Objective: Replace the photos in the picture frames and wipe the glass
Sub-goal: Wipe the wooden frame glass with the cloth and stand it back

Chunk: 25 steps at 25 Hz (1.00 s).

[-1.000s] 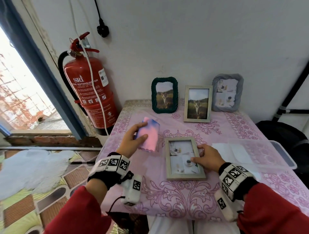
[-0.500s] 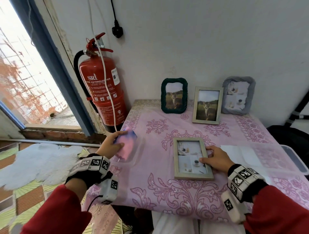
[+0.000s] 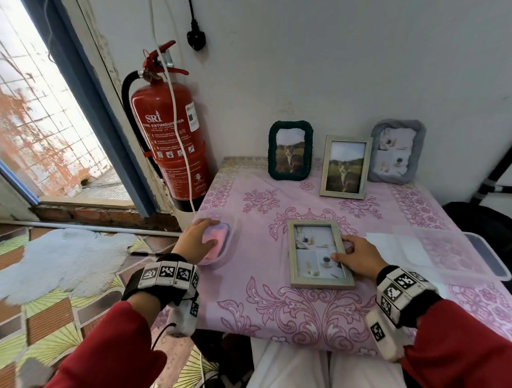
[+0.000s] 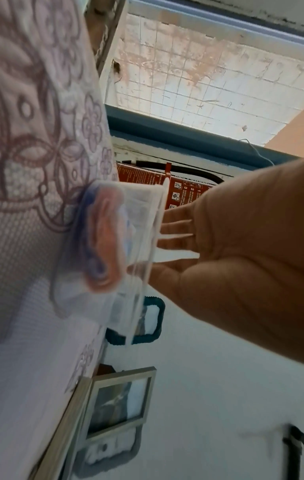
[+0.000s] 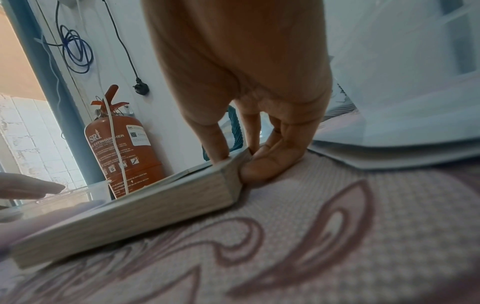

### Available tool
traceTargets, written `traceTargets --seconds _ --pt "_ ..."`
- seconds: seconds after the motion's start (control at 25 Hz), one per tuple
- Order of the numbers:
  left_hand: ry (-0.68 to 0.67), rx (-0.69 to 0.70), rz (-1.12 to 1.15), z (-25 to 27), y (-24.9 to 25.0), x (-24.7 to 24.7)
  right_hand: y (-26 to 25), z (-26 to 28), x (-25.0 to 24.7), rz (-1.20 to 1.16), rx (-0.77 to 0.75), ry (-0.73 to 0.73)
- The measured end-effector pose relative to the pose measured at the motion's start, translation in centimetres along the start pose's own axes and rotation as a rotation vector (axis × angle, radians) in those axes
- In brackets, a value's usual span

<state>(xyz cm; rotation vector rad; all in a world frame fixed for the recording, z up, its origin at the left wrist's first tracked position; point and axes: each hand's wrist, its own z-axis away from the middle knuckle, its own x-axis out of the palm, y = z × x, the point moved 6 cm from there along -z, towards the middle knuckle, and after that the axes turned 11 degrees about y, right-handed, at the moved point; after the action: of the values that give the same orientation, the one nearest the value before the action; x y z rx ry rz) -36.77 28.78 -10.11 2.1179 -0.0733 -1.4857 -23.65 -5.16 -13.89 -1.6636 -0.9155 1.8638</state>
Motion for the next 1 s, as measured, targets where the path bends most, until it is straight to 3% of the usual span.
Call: traceTargets --seconds 0.2,0.32,0.44,0.6,0.72,0.84,1.0 --pt "-0.178 -0.049 -0.030 0.5 0.2 2.2 0.2 -0.1 0.1 0.003 -0.002 0.006" --pt "-0.200 -0.066 -0.065 0.4 -0.1 2.3 0.1 -0.1 0.1 0.008 -0.018 0.009" --pt "-0.127 -0.076 -0.023 0.1 -0.1 1.6 0.1 0.0 0.1 0.003 -0.041 0.009" --pt "0.130 0.006 0.049 -0.6 1.9 -0.3 0.1 0.1 0.0 -0.010 -0.062 0.004" --pt "0.209 0.046 0.137 -0.6 4.3 -0.7 0.1 0.1 0.0 -0.025 -0.069 0.002" --pt "0.218 0.088 0.170 -0.3 7.3 0.2 0.1 0.2 0.1 -0.014 -0.087 0.003" --pt "0.115 0.138 0.113 0.4 10.1 3.2 0.2 0.1 0.3 -0.031 -0.081 -0.003"
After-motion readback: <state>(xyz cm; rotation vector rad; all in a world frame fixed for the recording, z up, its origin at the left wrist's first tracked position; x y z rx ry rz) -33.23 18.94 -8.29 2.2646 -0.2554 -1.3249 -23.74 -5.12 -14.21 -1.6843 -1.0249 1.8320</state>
